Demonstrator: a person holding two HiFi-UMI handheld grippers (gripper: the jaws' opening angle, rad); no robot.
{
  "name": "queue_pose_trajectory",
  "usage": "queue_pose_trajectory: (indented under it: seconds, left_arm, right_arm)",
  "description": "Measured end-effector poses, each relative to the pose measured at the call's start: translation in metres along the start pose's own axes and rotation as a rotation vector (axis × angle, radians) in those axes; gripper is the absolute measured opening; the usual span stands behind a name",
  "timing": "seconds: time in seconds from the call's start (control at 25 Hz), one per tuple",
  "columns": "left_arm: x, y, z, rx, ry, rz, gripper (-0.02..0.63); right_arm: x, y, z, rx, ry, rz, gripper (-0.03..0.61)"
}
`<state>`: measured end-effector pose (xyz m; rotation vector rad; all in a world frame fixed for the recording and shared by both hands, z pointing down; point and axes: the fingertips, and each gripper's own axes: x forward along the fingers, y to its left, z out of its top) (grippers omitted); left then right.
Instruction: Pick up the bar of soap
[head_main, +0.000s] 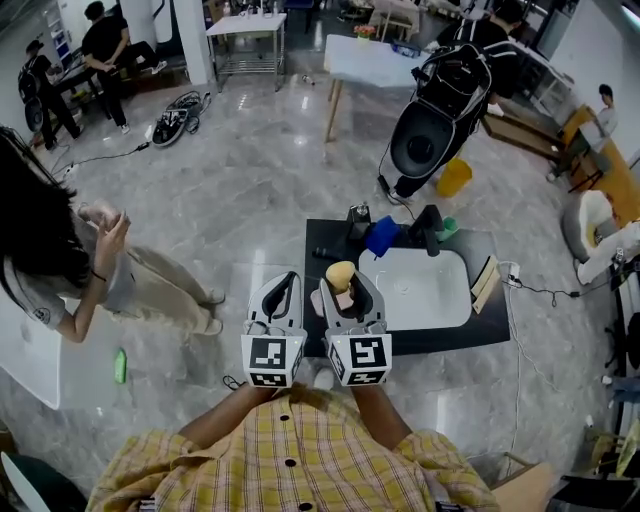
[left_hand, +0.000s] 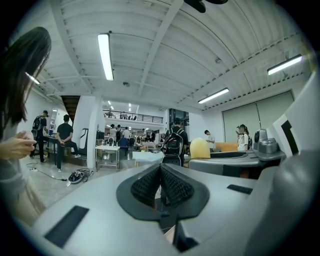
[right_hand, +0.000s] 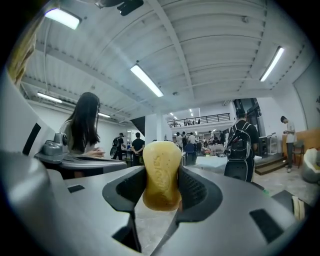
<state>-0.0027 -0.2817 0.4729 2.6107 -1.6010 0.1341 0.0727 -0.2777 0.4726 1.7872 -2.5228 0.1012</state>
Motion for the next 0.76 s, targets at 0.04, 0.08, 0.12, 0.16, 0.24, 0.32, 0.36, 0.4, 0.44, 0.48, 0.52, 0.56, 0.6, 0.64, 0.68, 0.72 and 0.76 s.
queue_pose_trajectory:
  seconds: [0.04,0.08,0.12,0.16,0.24,0.32,0.36,0.4,0.44,0.48,0.52,0.56,0.6,0.64,0.68,0.72,0.76]
  left_arm:
    - [0.0,0.0,0.0,0.001,-0.001,0.001,0.012]
    - [0.0,-0.001,0.001,0.002,-0.003,0.002,0.012]
    - [0.0,-0.002,0.001,0.003,-0.003,0.003,0.012]
    - [-0.001,-0.002,0.001,0.004,-0.001,0.003,0.012]
    - [-0.001,-0.003,0.001,0.005,0.001,0.007,0.012]
    - [-0.001,-0.004,0.0,0.006,0.0,0.01,0.012]
    - [-0.001,-0.004,0.0,0.005,-0.001,0.011,0.012]
    - [-0.002,-0.005,0.001,0.005,-0.002,0.011,0.012]
    - [-0.002,-0.006,0.001,0.005,-0.003,0.01,0.012]
    - [-0.003,-0.007,0.001,0.006,-0.003,0.009,0.012]
    - [-0.003,-0.007,0.002,0.008,-0.003,0.007,0.012]
    - [-0.003,-0.007,0.002,0.01,-0.003,0.005,0.012]
    - [-0.003,-0.008,0.002,0.012,-0.004,0.003,0.012]
    - [-0.002,-0.009,0.002,0.012,-0.006,0.003,0.012]
    - [-0.001,-0.009,0.001,0.011,-0.006,0.002,0.012]
    - [0.0,-0.01,0.001,0.01,-0.007,0.002,0.012]
    - [0.001,-0.011,0.001,0.009,-0.007,0.002,0.012]
  right_arm:
    - [0.0,-0.002,0.001,0.003,-0.003,-0.004,0.207]
    - [-0.001,-0.003,0.001,0.006,-0.005,-0.009,0.207]
    - [-0.001,-0.005,0.001,0.009,-0.006,-0.013,0.207]
    - [-0.002,-0.006,0.001,0.01,-0.007,-0.016,0.207]
    - [-0.003,-0.007,0.001,-0.002,-0.01,-0.024,0.207]
    - [-0.004,-0.007,0.001,-0.016,-0.014,-0.028,0.207]
    - [-0.004,-0.007,0.0,-0.018,-0.013,-0.028,0.207]
    - [-0.005,-0.007,0.0,-0.02,-0.011,-0.028,0.207]
    - [-0.005,-0.006,-0.001,-0.024,-0.009,-0.029,0.207]
    - [-0.006,-0.006,-0.001,-0.028,-0.008,-0.029,0.207]
    - [-0.006,-0.005,-0.001,-0.03,-0.008,-0.028,0.207]
    - [-0.006,-0.005,-0.001,-0.033,-0.009,-0.028,0.207]
    - [-0.007,-0.005,-0.001,-0.035,-0.01,-0.028,0.207]
    - [-0.007,-0.006,-0.001,-0.037,-0.012,-0.028,0.207]
    - [-0.007,-0.007,0.0,-0.039,-0.012,-0.028,0.207]
    - [-0.007,-0.008,0.0,-0.04,-0.013,-0.028,0.207]
    - [-0.008,-0.009,0.0,-0.042,-0.014,-0.029,0.207]
